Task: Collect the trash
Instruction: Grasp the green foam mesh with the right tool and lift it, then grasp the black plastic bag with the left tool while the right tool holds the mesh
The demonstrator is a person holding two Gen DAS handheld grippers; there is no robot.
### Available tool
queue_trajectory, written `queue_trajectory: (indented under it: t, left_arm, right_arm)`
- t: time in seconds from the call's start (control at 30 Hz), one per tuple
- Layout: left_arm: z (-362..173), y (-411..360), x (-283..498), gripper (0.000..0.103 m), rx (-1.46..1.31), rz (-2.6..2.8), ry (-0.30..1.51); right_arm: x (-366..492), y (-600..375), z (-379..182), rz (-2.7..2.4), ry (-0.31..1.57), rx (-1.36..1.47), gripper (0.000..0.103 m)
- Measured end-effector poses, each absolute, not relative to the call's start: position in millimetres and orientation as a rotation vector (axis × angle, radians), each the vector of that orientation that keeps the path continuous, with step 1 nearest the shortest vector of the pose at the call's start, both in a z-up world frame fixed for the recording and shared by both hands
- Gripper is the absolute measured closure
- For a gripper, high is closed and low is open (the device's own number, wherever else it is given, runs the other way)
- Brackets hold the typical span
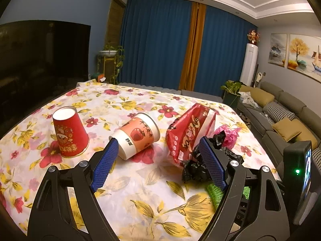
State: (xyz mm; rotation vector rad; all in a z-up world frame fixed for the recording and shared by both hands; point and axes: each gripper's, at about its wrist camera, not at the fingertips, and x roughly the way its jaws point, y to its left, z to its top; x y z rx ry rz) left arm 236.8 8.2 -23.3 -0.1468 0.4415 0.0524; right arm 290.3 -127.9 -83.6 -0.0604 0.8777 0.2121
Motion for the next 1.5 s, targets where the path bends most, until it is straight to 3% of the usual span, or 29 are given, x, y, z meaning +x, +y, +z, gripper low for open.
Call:
queue_trajectory:
  t: [0.03, 0.13, 0.43, 0.87, 0.93, 1.1, 1.17, 1.5]
  left_arm:
    - [-23.5, 7.3, 237.1, 0.022, -0.144, 0.05, 0.444]
    - [-23.2, -1.1, 236.9, 0.024, -0.117, 0.025, 0.446]
    - [-27.9, -41.1, 246.5, 0.029, -0.066, -0.066, 0.481]
    - [-51.5, -88.1, 290.7, 0.024, -0.01, -0.092, 0.593]
    - [-54.7, -85.7, 294.0, 0.035, -0.031, -0.104, 0.628]
    - [-61.3, -74.2, 300.7, 0.087, -0.091, -0.145, 0.693]
    - [-61.4, -71.5, 297.8, 0.096, -0.099, -0.157, 0.689]
    - [-39.0, -51.3, 243.4, 0.101, -0.158, -0.193, 0.605]
  right_arm:
    - [288.7, -126.2, -82.5, 0.227, 0.872, -0.061, 0.071]
    - [282.3, -123.8, -78.9, 0.264, 0.851, -0.061, 0.079]
    - [246.9, -148.7, -48.0, 0.196, 0.69, -0.046, 0.081]
    - [218.7, -204.7, -23.5, 0.111, 0.596, 0.021, 0.08]
    - [216.7, -205.2, -23.2, 0.107, 0.591, 0.024, 0.08]
    - [213.5, -208.1, -21.8, 0.114, 0.586, 0.048, 0.08]
    - [213.7, -206.8, -21.8, 0.114, 0.584, 0.055, 0.08]
    - [200.2, -217.3, -13.6, 0.151, 0.562, 0.119, 0.08]
